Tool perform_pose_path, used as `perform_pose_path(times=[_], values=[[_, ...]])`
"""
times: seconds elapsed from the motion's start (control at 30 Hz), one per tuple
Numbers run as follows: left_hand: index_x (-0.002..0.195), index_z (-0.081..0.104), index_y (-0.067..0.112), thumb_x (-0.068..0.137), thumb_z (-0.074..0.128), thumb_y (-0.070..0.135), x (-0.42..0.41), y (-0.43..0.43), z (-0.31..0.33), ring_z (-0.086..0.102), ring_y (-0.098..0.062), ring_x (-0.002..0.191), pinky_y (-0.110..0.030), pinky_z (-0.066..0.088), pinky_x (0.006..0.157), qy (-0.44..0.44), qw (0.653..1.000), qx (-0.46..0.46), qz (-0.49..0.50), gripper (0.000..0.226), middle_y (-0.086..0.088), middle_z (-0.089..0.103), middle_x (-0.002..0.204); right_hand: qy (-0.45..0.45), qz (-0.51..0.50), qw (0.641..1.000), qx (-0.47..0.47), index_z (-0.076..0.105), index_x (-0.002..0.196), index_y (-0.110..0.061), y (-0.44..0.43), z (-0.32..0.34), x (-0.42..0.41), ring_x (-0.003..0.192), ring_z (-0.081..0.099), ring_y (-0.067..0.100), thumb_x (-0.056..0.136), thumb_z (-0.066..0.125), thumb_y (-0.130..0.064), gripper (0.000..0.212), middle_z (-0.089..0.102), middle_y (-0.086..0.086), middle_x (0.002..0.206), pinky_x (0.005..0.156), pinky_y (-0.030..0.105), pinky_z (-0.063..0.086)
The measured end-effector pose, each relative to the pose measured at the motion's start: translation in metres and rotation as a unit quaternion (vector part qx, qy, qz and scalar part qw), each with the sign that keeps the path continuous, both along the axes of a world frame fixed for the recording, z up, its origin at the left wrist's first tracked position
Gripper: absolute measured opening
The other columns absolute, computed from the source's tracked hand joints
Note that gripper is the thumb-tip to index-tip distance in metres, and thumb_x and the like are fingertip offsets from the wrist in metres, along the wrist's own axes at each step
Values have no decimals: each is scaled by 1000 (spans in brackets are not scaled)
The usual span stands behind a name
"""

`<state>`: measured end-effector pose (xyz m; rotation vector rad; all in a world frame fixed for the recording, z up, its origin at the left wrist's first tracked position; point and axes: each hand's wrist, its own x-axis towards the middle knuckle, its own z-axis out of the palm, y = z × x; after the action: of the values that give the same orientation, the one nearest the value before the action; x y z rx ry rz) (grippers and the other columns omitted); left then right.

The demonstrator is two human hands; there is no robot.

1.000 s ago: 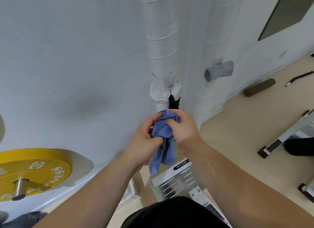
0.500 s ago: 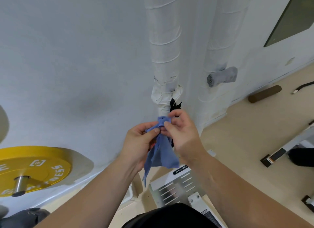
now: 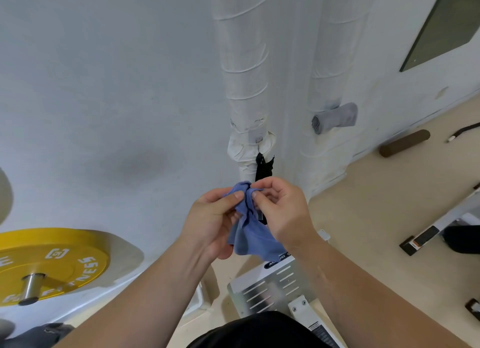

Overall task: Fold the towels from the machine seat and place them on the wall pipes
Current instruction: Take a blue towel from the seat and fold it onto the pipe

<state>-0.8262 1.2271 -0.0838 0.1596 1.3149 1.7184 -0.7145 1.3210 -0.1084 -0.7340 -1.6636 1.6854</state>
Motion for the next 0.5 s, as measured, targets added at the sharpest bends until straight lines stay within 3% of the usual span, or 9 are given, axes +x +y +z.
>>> perform_pose_path(times=[0.13,0.2,0.3,0.43,0.5], values=[[111,63,-19,97,57,3,-11,-5,-4,67,-31,75,-33,57,66,78,996,-31,24,27,-29,69,90,-43,-20,992,117,70,86,-22,4,-2,5,93,64,6,90,70,-2,20,63,-4,103,83,19,51],[106,70,-12,98,58,5,-20,-8,-4,65,-36,84,-43,54,81,137,989,-45,23,23,-37,69,98,-39,17,995,91,71,88,-22,9,3,8,87,68,14,92,68,-4,19,70,-5,91,79,29,55],[102,76,-3,96,62,5,-25,-12,2,71,-44,97,-52,55,94,212,976,-54,-7,18,-29,74,100,-47,67,995,58,72,87,-21,10,14,8,74,66,11,91,71,-5,17,71,-6,76,72,23,53],[98,79,2,93,66,5,-13,-10,11,73,-37,94,-46,57,89,233,969,-55,-56,14,-23,77,96,-64,76,991,92,70,76,-24,1,23,0,64,62,7,83,79,-1,25,69,-7,68,66,20,51],[99,80,5,96,63,6,-10,-13,12,70,-35,93,-43,55,88,223,970,-53,-78,17,-24,76,98,-61,62,992,96,68,74,-23,-1,26,0,65,63,9,78,82,0,28,70,1,69,66,22,54]])
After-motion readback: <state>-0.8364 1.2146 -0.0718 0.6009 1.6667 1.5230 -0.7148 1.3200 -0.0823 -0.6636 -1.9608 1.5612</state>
